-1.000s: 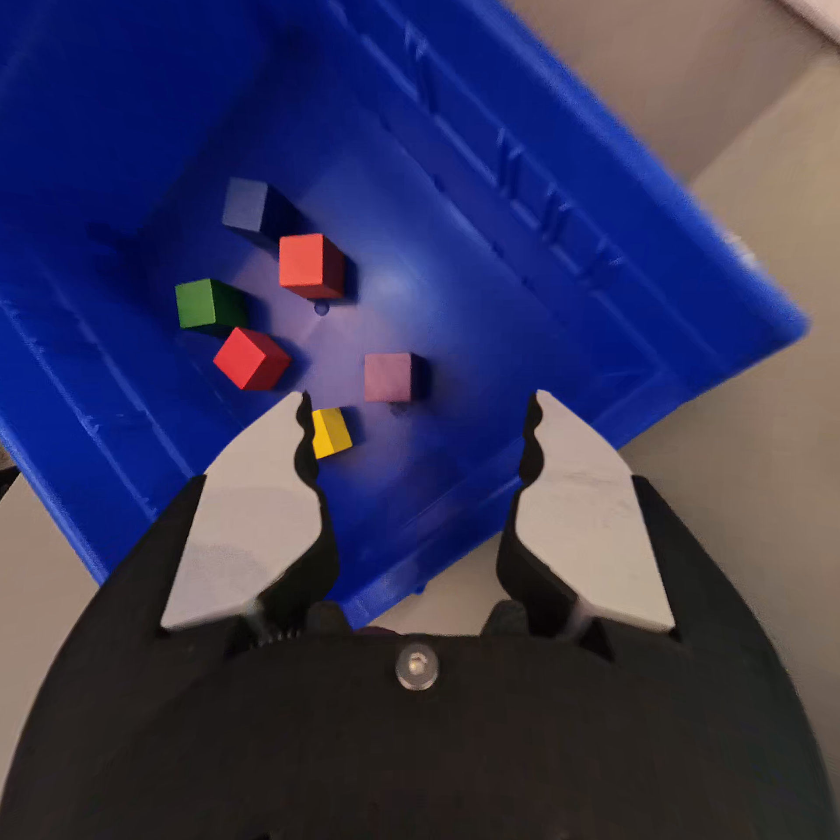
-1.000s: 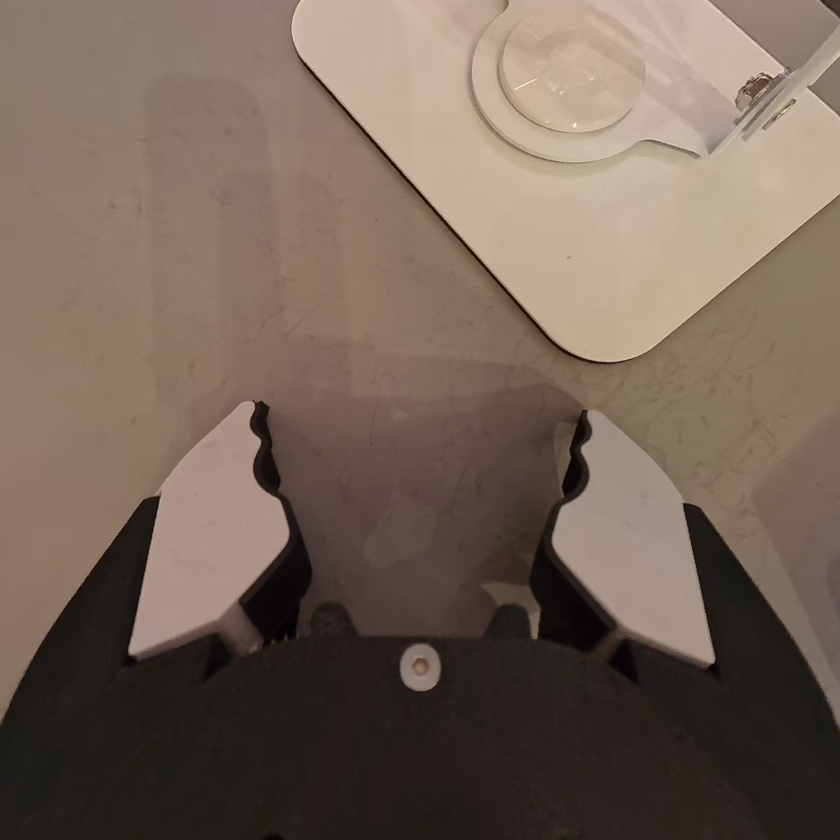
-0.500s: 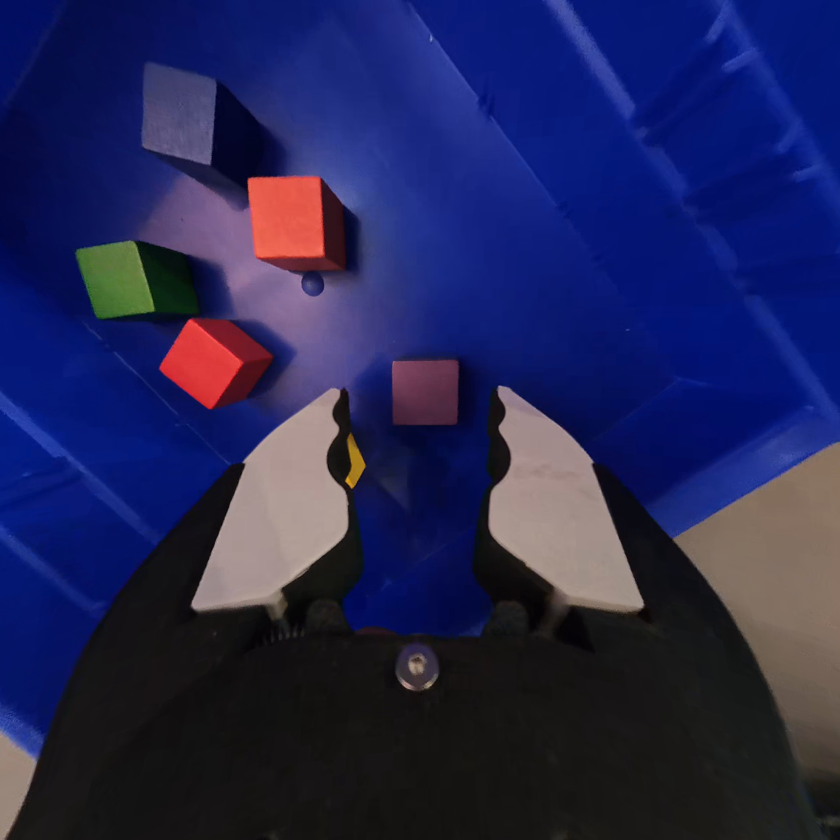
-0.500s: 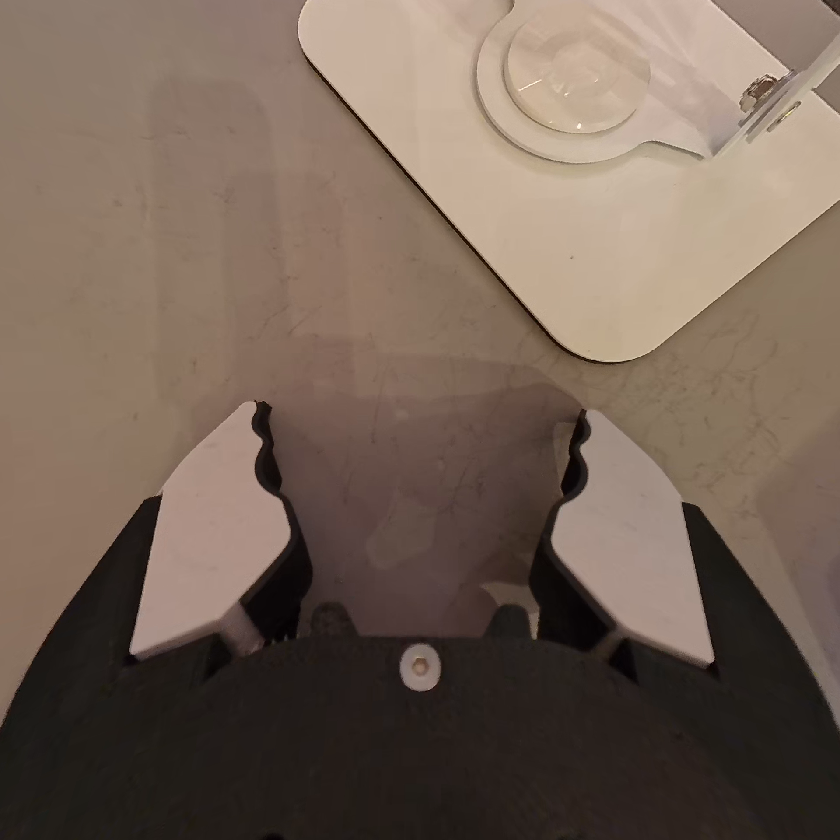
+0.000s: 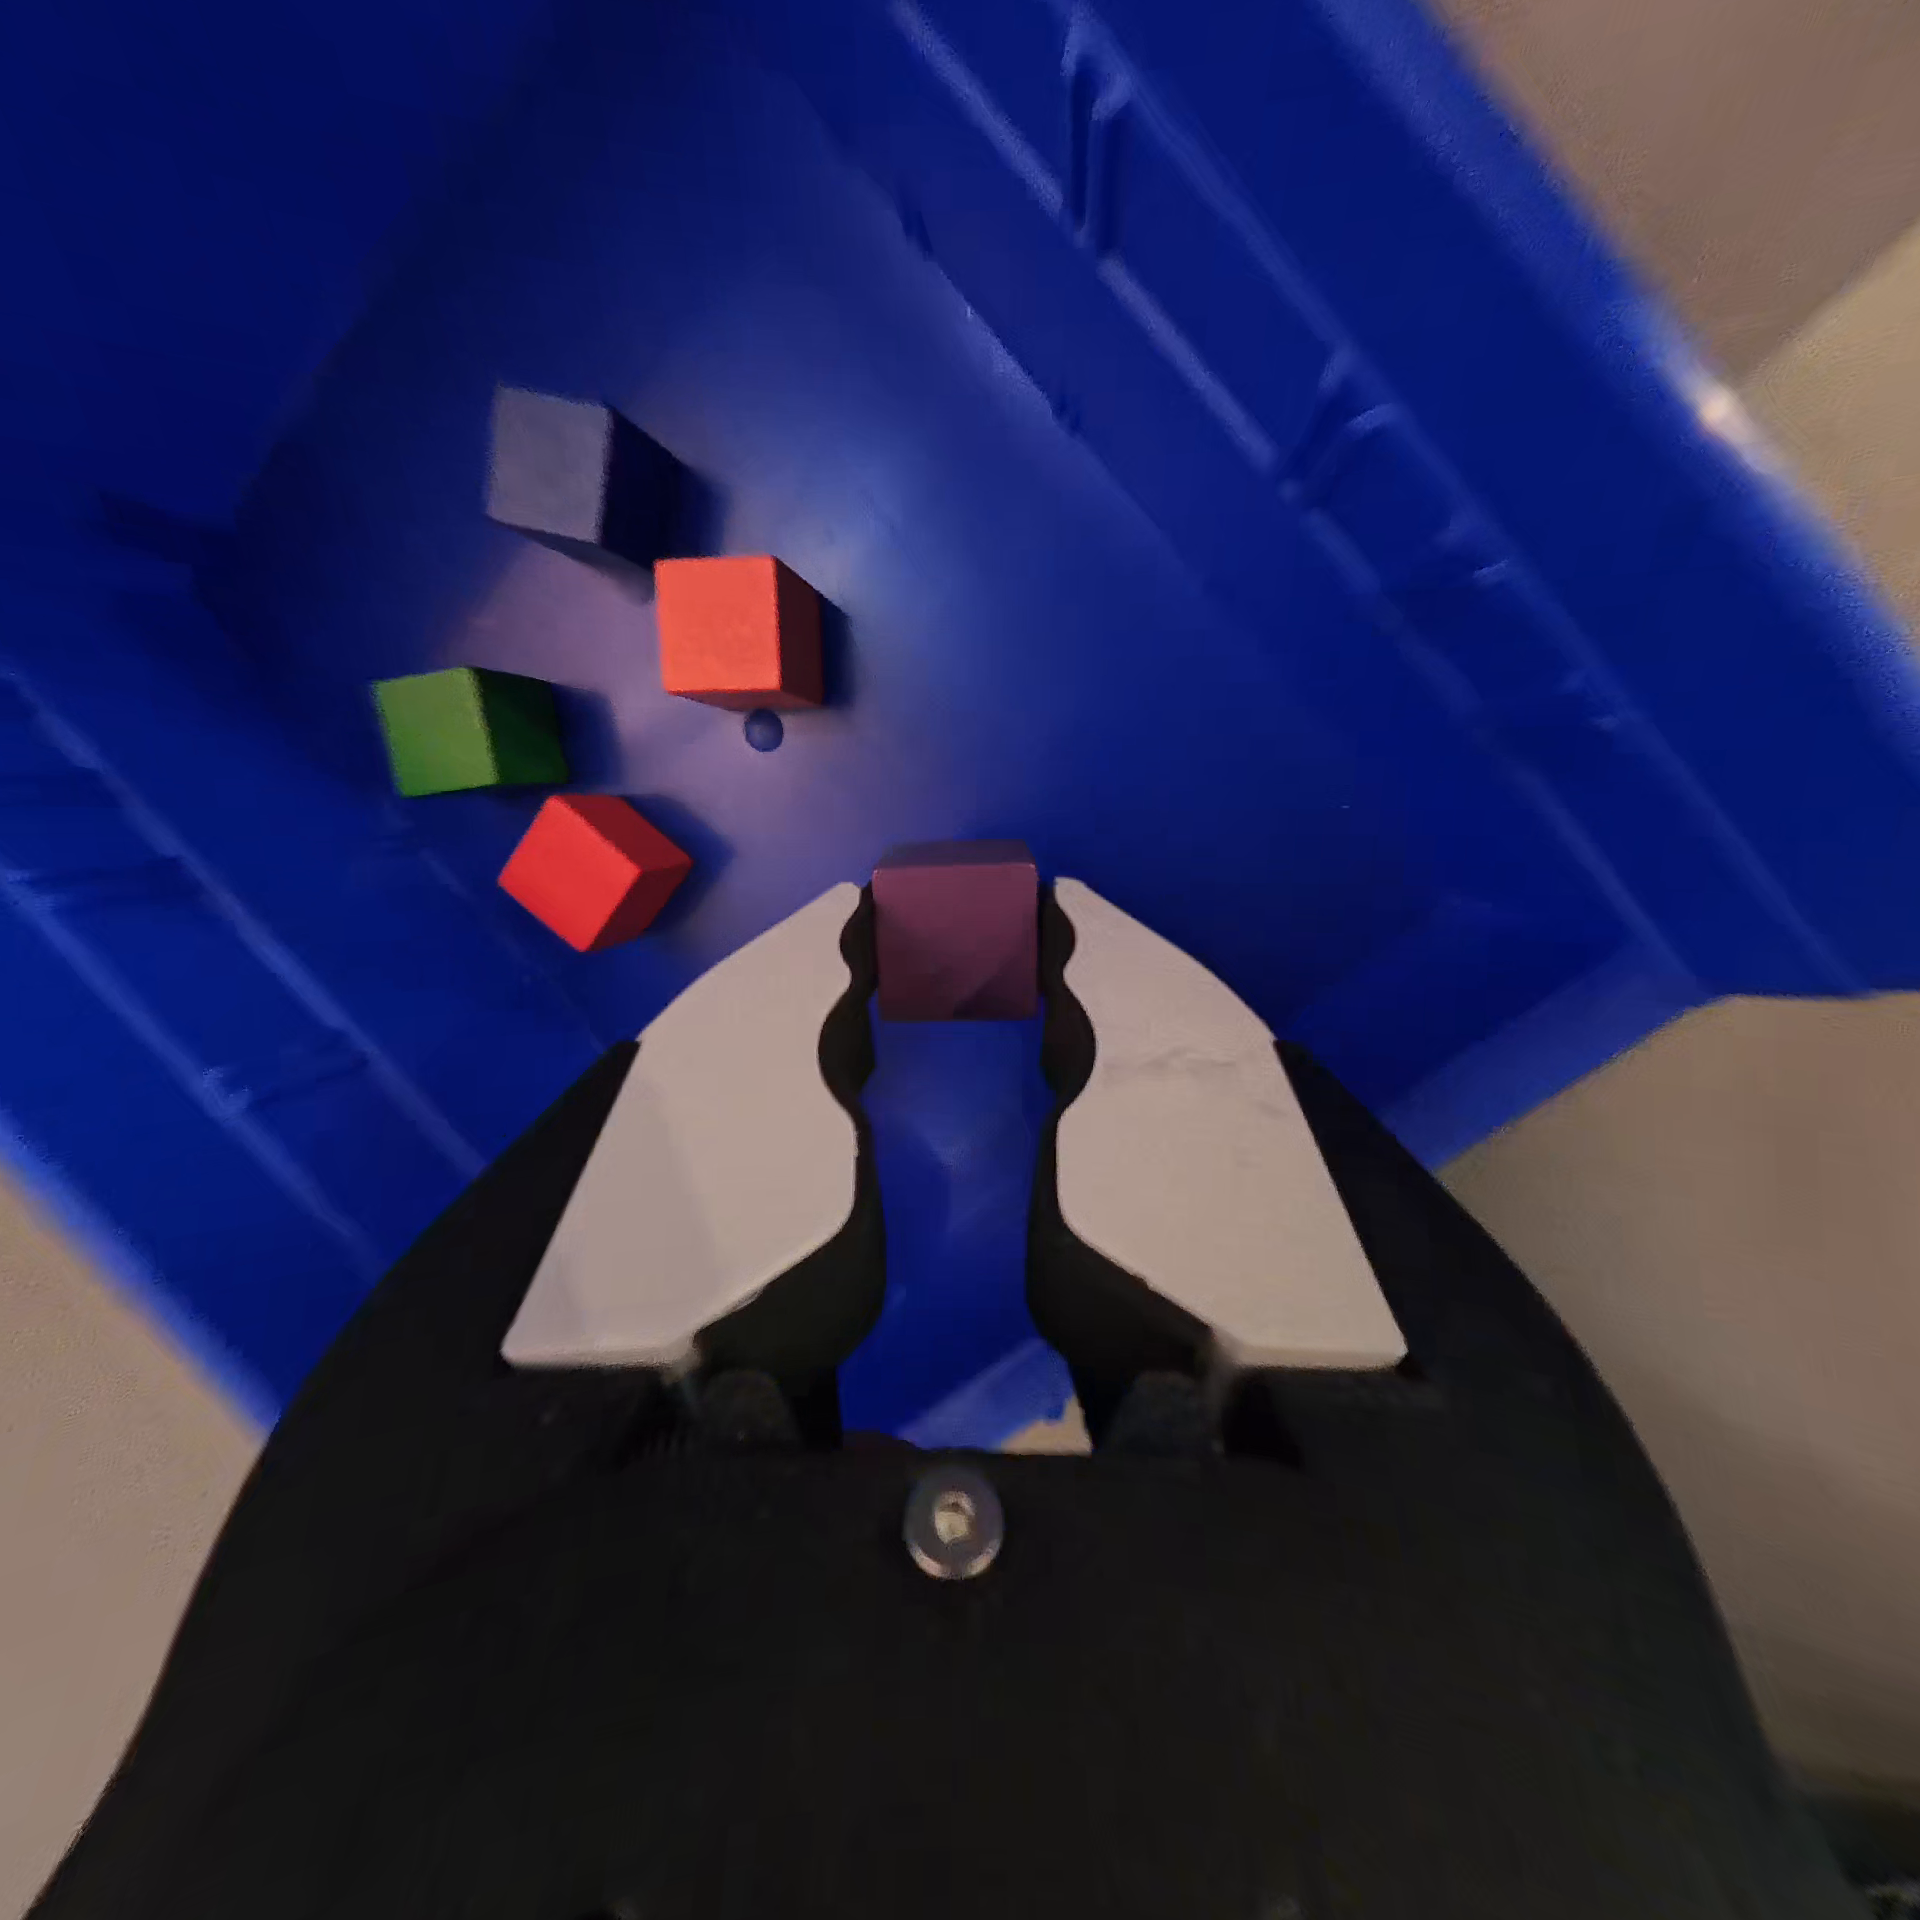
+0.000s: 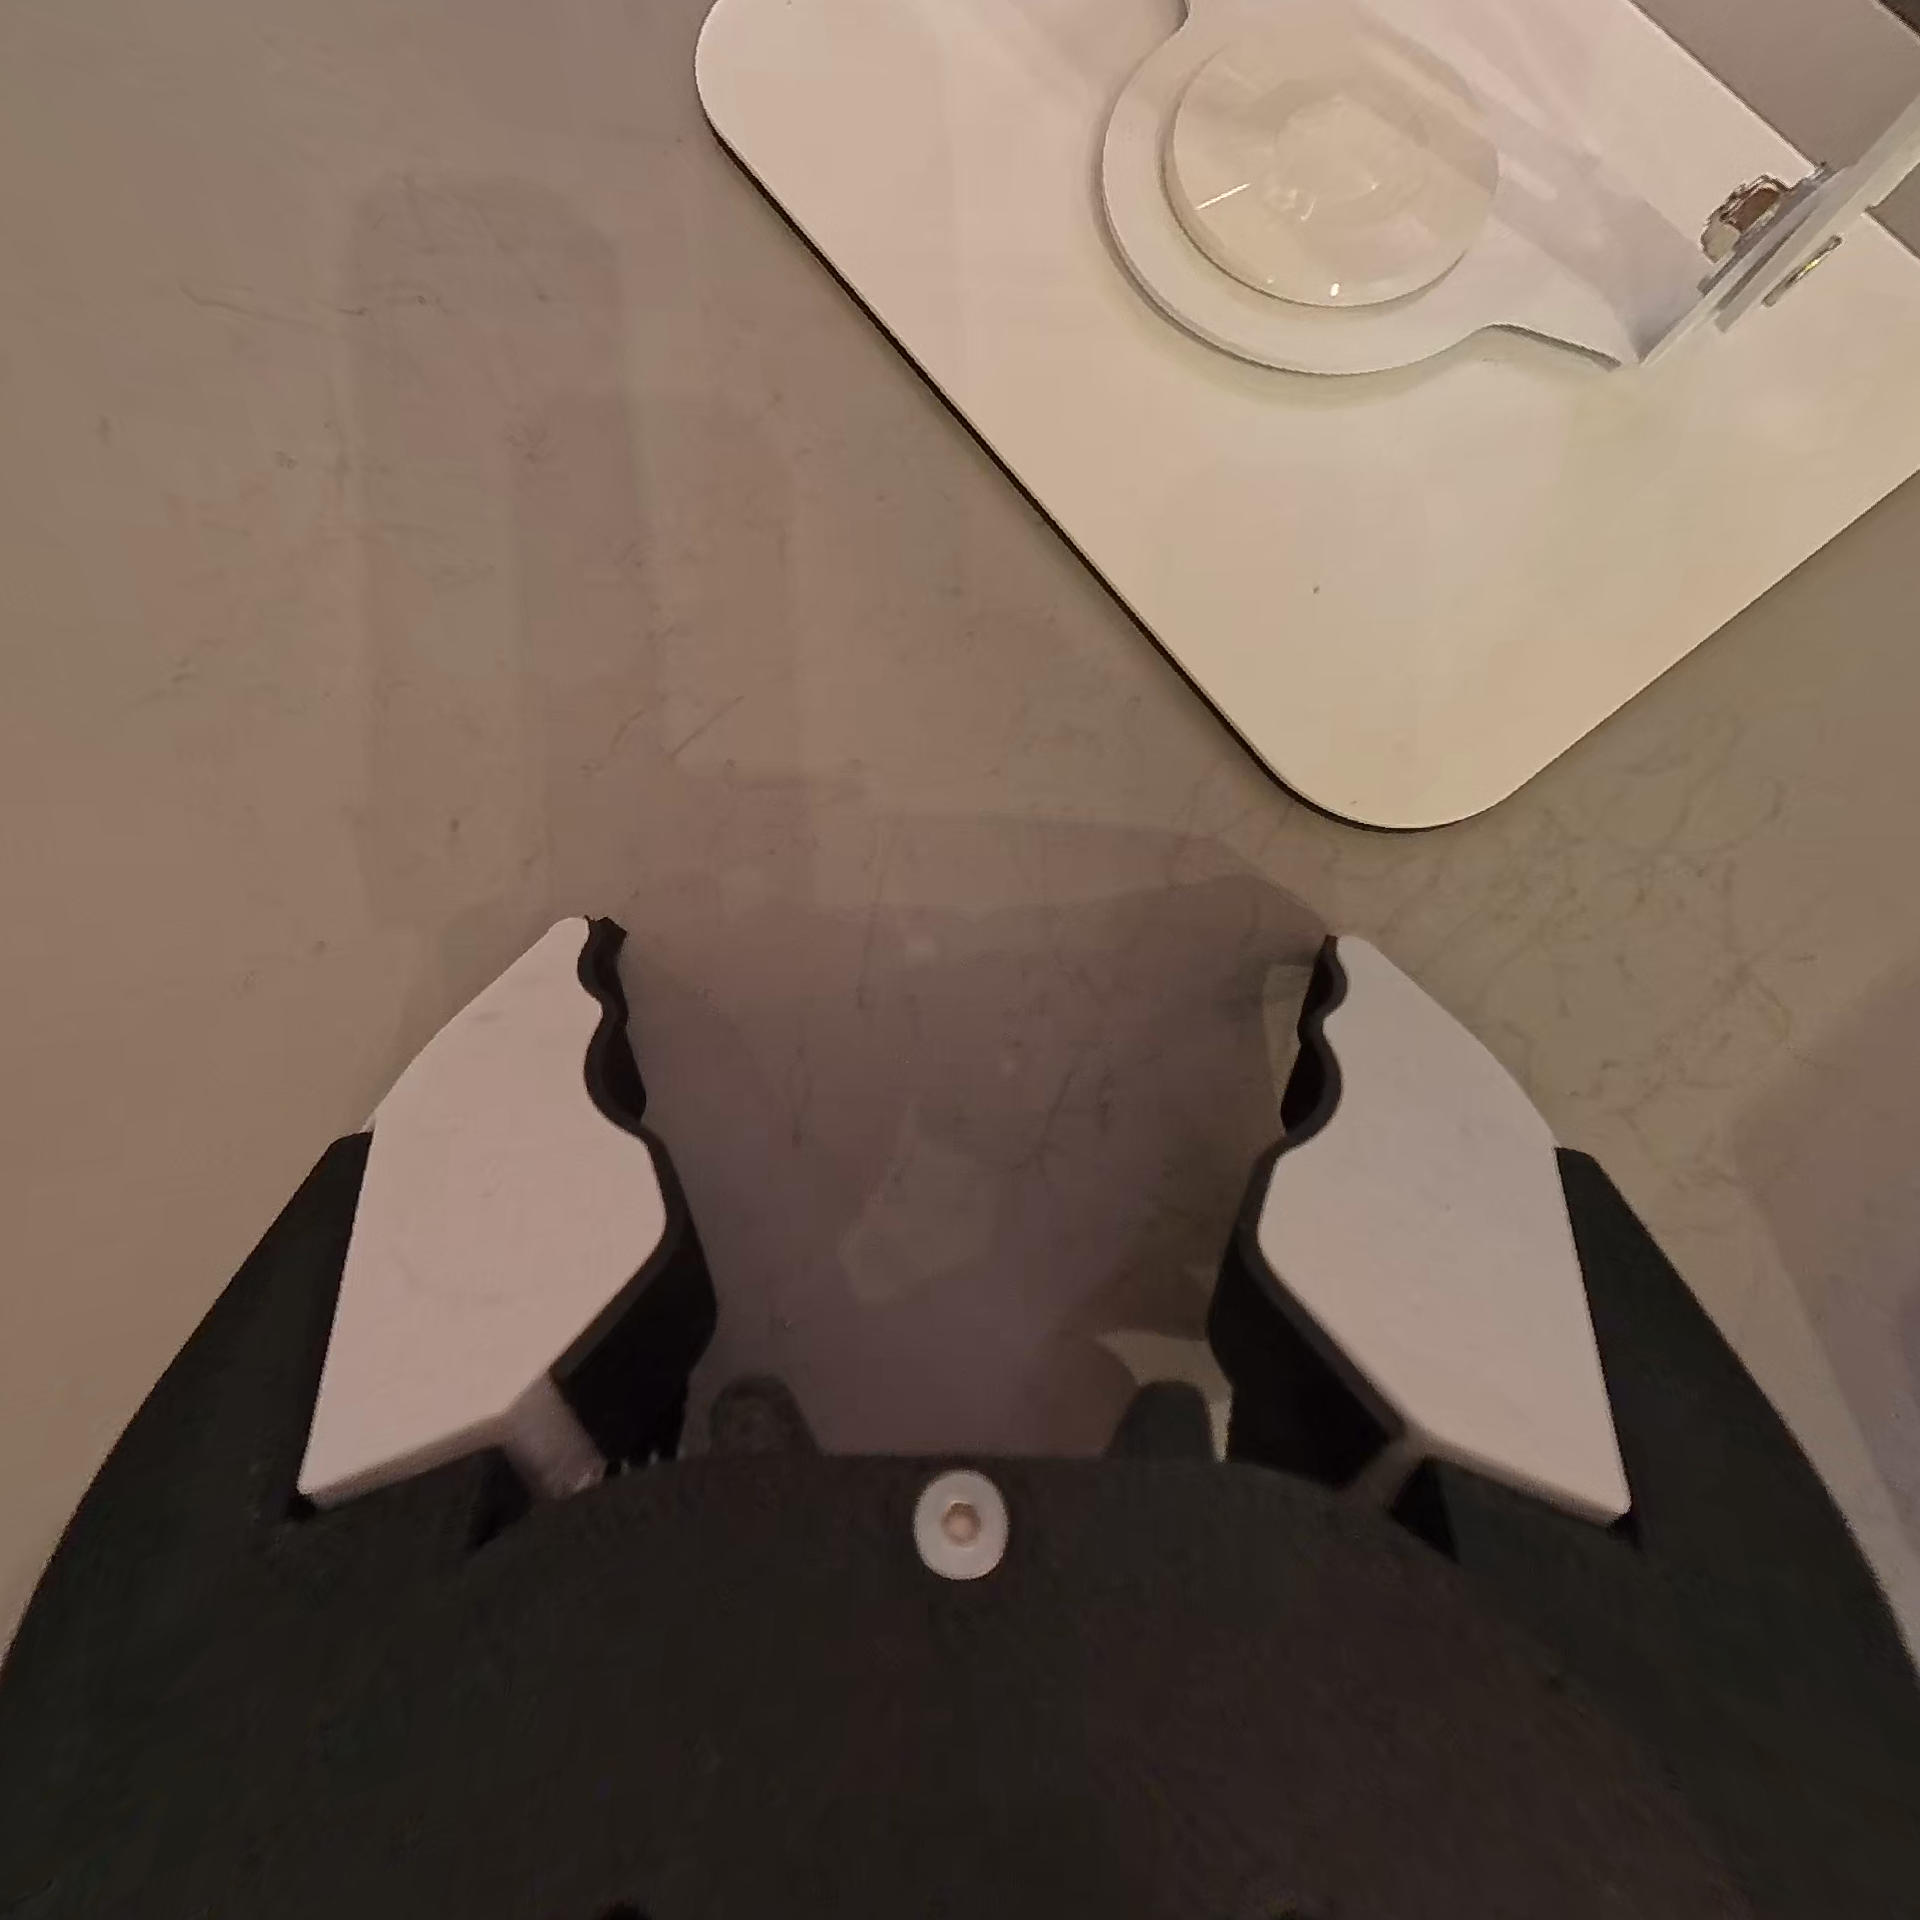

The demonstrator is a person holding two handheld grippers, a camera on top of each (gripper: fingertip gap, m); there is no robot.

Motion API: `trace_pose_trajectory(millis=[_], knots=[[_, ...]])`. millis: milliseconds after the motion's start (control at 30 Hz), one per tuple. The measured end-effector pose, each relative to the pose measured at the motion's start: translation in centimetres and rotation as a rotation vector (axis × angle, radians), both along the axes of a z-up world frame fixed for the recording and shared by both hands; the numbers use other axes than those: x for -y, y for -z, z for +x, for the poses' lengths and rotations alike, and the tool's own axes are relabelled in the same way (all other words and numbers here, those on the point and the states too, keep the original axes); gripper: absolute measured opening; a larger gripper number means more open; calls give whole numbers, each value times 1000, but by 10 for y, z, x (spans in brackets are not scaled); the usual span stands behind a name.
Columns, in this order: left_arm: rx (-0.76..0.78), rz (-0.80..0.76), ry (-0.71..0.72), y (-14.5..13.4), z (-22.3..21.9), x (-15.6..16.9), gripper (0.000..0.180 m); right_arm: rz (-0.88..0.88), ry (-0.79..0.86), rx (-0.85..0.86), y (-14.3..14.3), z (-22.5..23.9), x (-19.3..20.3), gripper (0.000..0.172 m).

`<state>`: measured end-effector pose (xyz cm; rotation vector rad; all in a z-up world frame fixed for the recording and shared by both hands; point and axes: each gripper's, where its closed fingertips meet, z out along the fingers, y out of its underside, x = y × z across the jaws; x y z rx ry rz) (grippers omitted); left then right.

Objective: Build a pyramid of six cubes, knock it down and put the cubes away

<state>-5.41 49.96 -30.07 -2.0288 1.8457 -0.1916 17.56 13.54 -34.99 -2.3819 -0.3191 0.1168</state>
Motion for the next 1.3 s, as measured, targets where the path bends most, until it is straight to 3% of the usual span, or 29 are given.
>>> trace_pose_trajectory(millis=[33, 133, 233, 400, 600, 767, 1000, 1300], knots=[[16, 25, 5, -13, 0, 3, 28, 0, 0, 0, 0, 0, 0, 122], [108, 67, 37, -57, 5, 23, 28, 0, 0, 0, 0, 0, 0, 122], [215, 74, 157, -96, 20, 64, 28, 0, 0, 0, 0, 0, 0, 122], [184, 87, 360, -108, 60, 140, 28, 0, -3, 1, 0, 0, 0, 122], [116, 12, 616, -71, 122, 244, 28, 5, -13, -1, -1, 2, 1, 118], [-4, -32, 732, -25, 140, 299, 28, 6, -22, 0, -1, 4, 3, 116], [-14, -97, 757, -4, 150, 332, 28, 2, -22, 0, -2, 12, 7, 113], [-151, -135, 787, 45, 145, 343, 28, 2, -20, 1, -1, 11, 7, 114]])
